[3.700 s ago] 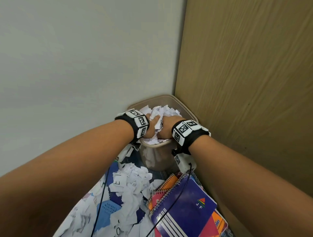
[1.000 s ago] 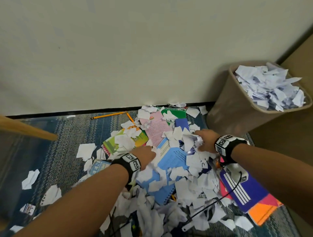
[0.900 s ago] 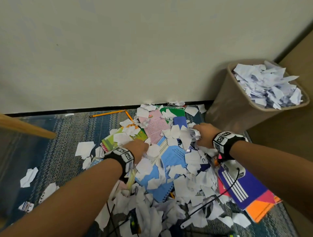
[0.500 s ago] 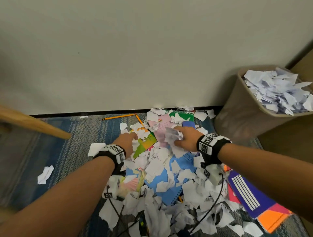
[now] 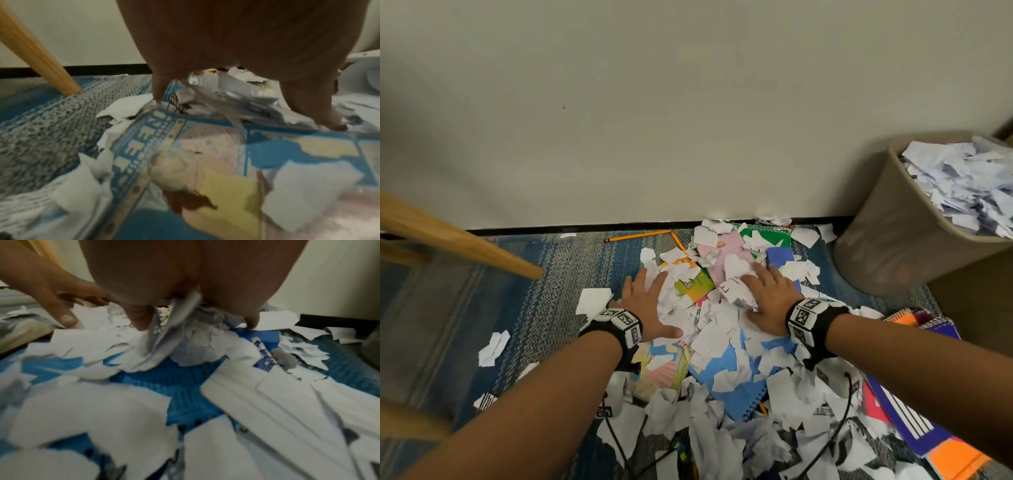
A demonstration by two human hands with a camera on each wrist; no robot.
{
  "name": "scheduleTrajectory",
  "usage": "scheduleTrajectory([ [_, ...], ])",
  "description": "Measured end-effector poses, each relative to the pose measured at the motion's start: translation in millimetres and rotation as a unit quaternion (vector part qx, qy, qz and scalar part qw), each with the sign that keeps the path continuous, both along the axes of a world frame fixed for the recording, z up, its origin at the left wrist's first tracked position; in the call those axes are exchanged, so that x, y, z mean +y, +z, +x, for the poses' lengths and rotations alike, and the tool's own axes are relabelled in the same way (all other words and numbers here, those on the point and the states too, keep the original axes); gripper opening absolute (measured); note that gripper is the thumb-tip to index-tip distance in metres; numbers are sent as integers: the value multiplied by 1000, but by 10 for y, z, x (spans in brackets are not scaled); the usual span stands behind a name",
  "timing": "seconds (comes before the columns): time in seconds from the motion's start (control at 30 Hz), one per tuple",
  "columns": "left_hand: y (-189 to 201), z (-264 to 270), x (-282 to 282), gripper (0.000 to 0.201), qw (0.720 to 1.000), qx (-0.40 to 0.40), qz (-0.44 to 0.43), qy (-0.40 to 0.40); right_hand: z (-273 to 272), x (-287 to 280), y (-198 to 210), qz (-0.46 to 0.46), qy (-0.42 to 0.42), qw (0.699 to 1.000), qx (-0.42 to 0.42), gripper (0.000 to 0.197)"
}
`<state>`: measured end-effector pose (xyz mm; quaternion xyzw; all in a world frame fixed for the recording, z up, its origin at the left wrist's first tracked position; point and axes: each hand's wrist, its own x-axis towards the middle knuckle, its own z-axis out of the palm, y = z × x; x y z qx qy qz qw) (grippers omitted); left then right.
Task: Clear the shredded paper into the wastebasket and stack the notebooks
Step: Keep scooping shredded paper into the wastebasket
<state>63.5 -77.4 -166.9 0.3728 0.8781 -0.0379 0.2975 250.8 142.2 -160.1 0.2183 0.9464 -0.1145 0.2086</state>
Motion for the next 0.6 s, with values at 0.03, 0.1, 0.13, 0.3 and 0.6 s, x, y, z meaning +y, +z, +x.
scheduleTrajectory([
  [0.03,-58,21,-3,128,1000,4,4,3,12,-32,-28,-7,5,1000,-1,82],
  [0.1,-162,67,7,132,1000,11,13,5,18,-110,-55,-14,17,1000,4,94],
  [0.13,-208,84,21,133,1000,14,18,4,13,-158,-61,-16,22,1000,9,99],
  [0.3,-306,108,144,133,998,18,67,8,-9,-468,-107,-35,75,996,20,113],
  [0.6,-386,-67,533,129,991,70,98,-58,-53,-617,-320,9,118,991,69,106],
])
